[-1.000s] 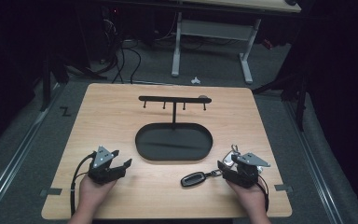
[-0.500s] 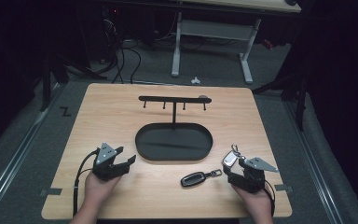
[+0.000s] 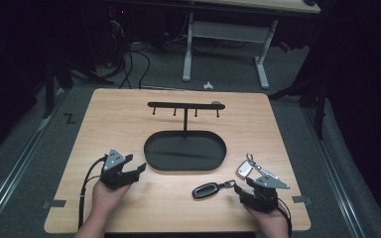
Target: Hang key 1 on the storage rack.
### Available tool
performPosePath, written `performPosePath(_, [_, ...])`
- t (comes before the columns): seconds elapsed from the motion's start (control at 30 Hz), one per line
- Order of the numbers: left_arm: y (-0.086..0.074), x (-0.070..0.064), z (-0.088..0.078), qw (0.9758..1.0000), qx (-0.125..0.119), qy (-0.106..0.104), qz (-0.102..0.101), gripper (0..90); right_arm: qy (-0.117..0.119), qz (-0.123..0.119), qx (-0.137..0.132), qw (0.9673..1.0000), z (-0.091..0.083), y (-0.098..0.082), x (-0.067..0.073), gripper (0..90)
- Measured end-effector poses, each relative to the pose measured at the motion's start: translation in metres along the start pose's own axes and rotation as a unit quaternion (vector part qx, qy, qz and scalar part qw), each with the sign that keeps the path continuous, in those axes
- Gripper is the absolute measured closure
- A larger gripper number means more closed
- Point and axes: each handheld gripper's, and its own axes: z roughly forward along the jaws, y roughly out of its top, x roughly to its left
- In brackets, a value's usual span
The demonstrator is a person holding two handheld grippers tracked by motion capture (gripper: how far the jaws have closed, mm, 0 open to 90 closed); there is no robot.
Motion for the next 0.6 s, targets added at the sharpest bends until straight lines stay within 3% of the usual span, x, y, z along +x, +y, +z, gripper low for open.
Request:
performPosePath(0.23, [-0.003, 0.001, -0.003, 1.0, 0.003, 0.001, 0.0, 36.2, -0.002, -0.025, 0.025, 0.9994, 0.013, 0.003, 0.007, 61.6])
performPosePath(0.4, [-0.006, 0.004, -0.009, 1.0, 0.003, 0.004, -0.007, 36.2, 0.0, -0.041, 0.045, 0.9981, 0.023, 0.004, 0.011, 66.0])
performPosePath(0.6, [-0.011, 0.007, -0.015, 0.9999, 0.006, 0.01, -0.01, 36.2, -0.004, -0.045, 0.058, 0.9973, 0.037, 0.013, 0.012, 68.2])
